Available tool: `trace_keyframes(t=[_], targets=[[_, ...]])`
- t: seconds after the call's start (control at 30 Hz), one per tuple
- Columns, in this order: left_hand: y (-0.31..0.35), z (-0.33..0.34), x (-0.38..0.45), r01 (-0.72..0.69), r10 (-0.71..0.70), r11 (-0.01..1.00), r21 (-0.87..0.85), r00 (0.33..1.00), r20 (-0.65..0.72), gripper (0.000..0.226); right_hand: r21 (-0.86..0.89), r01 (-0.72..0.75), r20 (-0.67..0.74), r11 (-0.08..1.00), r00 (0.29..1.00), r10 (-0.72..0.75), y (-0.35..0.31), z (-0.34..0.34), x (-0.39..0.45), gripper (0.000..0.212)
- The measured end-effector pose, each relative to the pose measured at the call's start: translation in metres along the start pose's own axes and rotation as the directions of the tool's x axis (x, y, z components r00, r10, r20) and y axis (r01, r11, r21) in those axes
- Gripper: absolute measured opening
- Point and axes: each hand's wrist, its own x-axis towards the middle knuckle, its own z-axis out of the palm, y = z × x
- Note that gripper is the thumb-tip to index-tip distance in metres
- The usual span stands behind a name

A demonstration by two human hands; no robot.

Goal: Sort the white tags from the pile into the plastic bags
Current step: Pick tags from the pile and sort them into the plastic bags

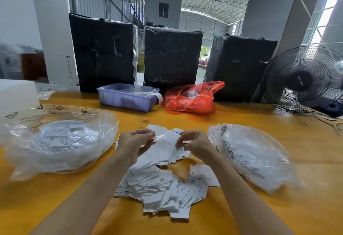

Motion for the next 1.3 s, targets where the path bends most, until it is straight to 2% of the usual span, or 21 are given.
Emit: trace_keyframes(t=[0.1, 0.17, 0.3, 0.4, 0.53, 0.57, 0.67, 0.7, 0.73, 0.8, 0.87, 0.93, 1.03, 1.13, 1.23, 1.3], targets=[[0.001, 0.0, 0.0, 0.008, -0.008, 0.999, -0.044, 1.0, 0.002, 0.014, 0.154, 0.092, -0.004, 0.984, 0.996, -0.092, -0.003, 0.001, -0.001, 0.051], [0.0, 0.001, -0.001, 0.017, -0.016, 0.998, -0.06, 1.0, 0.015, 0.015, 0.197, 0.12, 0.024, 0.973, 0.992, -0.127, -0.003, 0.002, 0.0, 0.053], [0.0, 0.003, -0.001, 0.034, -0.028, 0.995, -0.09, 0.998, 0.062, 0.01, 0.166, 0.111, 0.022, 0.98, 0.993, -0.116, -0.004, 0.003, 0.001, 0.045], [-0.001, 0.005, -0.001, 0.037, -0.029, 0.994, -0.1, 0.997, 0.077, 0.01, 0.228, 0.07, -0.006, 0.971, 0.998, -0.07, -0.005, 0.003, 0.002, 0.043], [-0.002, 0.008, -0.002, 0.049, -0.036, 0.987, -0.153, 0.996, 0.086, 0.016, 0.307, 0.029, 0.047, 0.951, 0.998, -0.046, -0.011, 0.003, 0.001, 0.023], [-0.003, 0.009, -0.003, 0.053, -0.037, 0.983, -0.178, 0.995, 0.091, 0.018, 0.299, 0.021, 0.047, 0.954, 0.998, -0.037, -0.011, 0.003, 0.001, 0.021], [-0.005, 0.014, -0.007, 0.045, -0.022, 0.975, -0.218, 0.994, 0.106, 0.023, 0.183, 0.014, 0.084, 0.983, 0.996, -0.03, -0.014, 0.006, -0.001, 0.039], [-0.006, 0.016, -0.008, 0.035, -0.013, 0.977, -0.211, 0.994, 0.106, 0.024, 0.151, 0.03, 0.112, 0.988, 0.993, -0.047, -0.015, 0.007, -0.002, 0.036], [-0.007, 0.017, -0.009, 0.02, 0.0, 0.982, -0.19, 0.995, 0.101, 0.024, 0.141, 0.056, 0.132, 0.988, 0.988, -0.075, -0.016, 0.009, -0.004, 0.028], [-0.008, 0.019, -0.011, -0.019, 0.03, 0.992, -0.121, 0.996, 0.09, 0.027, 0.178, 0.091, 0.087, 0.98, 0.99, -0.107, -0.018, 0.011, -0.004, 0.011], [-0.009, 0.019, -0.013, -0.041, 0.048, 0.997, -0.064, 0.993, 0.109, 0.032, 0.221, 0.097, -0.002, 0.97, 0.995, -0.099, -0.018, 0.01, -0.001, 0.006], [-0.01, 0.02, -0.013, -0.045, 0.047, 0.999, -0.012, 0.989, 0.14, 0.034, 0.243, 0.098, -0.024, 0.965, 0.995, -0.095, -0.02, 0.01, -0.001, 0.002], [-0.007, 0.018, -0.014, -0.041, 0.012, 0.99, 0.132, 0.978, 0.21, 0.034, 0.146, 0.121, -0.001, 0.982, 0.992, -0.122, -0.024, 0.008, -0.002, 0.004], [-0.001, 0.012, -0.015, -0.078, -0.001, 0.94, 0.332, 0.973, 0.229, 0.054, -0.015, 0.14, 0.089, 0.99, 0.986, -0.138, -0.029, 0.006, -0.003, 0.007], [0.0, 0.009, -0.015, -0.099, 0.018, 0.93, 0.355, 0.974, 0.226, 0.06, -0.042, 0.141, 0.145, 0.989, 0.98, -0.134, -0.033, 0.003, -0.005, 0.01], [-0.001, 0.009, -0.013, -0.097, 0.024, 0.942, 0.32, 0.974, 0.225, 0.045, -0.043, 0.119, 0.141, 0.992, 0.984, -0.112, -0.033, 0.001, -0.005, 0.01]])
